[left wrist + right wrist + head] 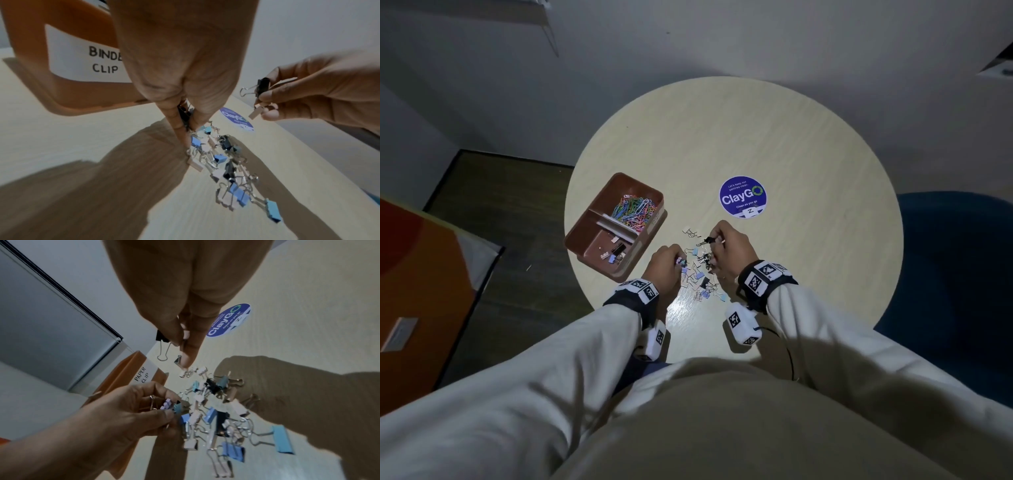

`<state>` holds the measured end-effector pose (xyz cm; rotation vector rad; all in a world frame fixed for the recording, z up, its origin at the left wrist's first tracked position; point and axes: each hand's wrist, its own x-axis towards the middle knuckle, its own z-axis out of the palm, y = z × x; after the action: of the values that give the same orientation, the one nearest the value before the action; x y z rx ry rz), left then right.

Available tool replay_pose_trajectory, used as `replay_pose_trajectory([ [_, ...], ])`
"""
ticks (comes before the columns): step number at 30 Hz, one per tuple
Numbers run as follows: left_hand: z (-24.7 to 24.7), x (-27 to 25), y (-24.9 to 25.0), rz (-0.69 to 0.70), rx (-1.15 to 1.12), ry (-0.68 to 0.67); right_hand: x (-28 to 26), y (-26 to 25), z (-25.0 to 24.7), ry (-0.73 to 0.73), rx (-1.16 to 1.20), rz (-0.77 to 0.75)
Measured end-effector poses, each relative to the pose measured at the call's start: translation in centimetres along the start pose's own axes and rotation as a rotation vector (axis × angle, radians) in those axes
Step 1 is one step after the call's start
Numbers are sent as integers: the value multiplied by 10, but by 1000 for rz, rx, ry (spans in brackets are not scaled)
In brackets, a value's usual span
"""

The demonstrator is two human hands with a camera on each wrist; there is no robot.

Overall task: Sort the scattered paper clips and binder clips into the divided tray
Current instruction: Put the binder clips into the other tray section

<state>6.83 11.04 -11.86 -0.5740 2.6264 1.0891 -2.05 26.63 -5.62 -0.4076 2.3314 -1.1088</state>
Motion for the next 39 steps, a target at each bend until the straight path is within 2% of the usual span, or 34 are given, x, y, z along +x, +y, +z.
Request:
replay_pose_trajectory([
  [8,-55,-15,16,12,-152,270,4,-52,12,6,133,-175],
  [10,-74,-18,12,-2,-117,356,7,-67,20,-24,176,-212],
  [15,-111,-30,-13,-143,75,535,16,-97,46,-104,205,-276],
  [17,-117,-31,-26,-199,120,527,19,-104,58,-128,186,-284],
  [22,-120,-26,-49,-276,184,327,28,-117,89,-209,95,-257],
  [24,-122,-23,-51,-293,182,289,32,-117,101,-249,38,-250],
  [33,-132,-21,-50,-296,152,394,41,-116,125,-363,-360,-375],
  [36,-131,-23,-43,-292,150,418,39,-112,122,-349,-316,-402],
  [39,-126,-25,-26,-270,194,492,38,-102,110,-267,-211,-415],
])
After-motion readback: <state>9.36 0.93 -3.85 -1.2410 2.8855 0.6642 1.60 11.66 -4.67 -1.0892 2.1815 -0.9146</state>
